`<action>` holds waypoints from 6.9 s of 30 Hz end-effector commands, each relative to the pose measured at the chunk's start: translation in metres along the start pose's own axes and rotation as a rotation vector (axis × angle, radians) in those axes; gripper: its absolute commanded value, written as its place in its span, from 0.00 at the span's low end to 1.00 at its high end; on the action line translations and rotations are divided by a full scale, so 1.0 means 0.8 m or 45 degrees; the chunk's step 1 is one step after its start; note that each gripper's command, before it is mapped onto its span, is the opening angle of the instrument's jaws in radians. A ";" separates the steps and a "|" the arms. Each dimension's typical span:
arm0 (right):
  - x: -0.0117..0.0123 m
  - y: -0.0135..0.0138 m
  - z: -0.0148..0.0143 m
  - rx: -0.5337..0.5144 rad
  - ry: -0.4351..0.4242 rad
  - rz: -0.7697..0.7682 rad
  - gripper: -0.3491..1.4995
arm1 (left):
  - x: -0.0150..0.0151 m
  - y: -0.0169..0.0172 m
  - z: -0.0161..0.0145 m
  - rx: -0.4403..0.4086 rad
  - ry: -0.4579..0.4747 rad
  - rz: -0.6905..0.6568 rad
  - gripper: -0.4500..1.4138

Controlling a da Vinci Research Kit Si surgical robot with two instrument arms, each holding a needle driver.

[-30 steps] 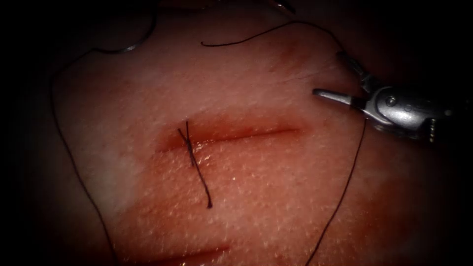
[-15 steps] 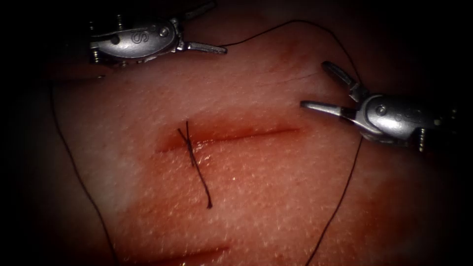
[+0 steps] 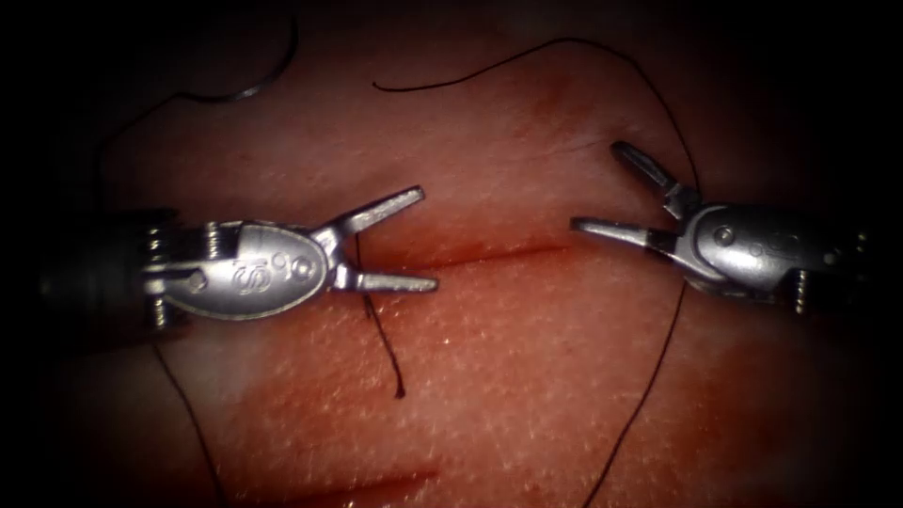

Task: Wound Closure
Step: Pick up remaining tail with left hand, then cut excess suture using blades on the right tool, then release suture off-cut from left grasper

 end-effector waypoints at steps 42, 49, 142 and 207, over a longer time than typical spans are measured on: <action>-0.0008 -0.0016 0.0012 0.014 -0.016 -0.009 0.58 | -0.0115 0.0102 0.0012 -0.140 -0.283 -0.067 0.00; -0.0019 -0.0043 0.0026 0.140 -0.020 -0.019 0.61 | -0.0103 0.0090 0.0000 -0.157 -0.283 -0.080 0.00; -0.0040 -0.0092 0.0079 0.286 0.172 -0.350 0.71 | -0.0148 -0.0022 -0.0088 0.061 -0.196 -0.098 0.00; -0.0031 -0.0114 0.0102 0.277 0.132 -0.304 0.21 | -0.0266 0.0029 -0.0061 -0.253 -0.065 -1.065 0.91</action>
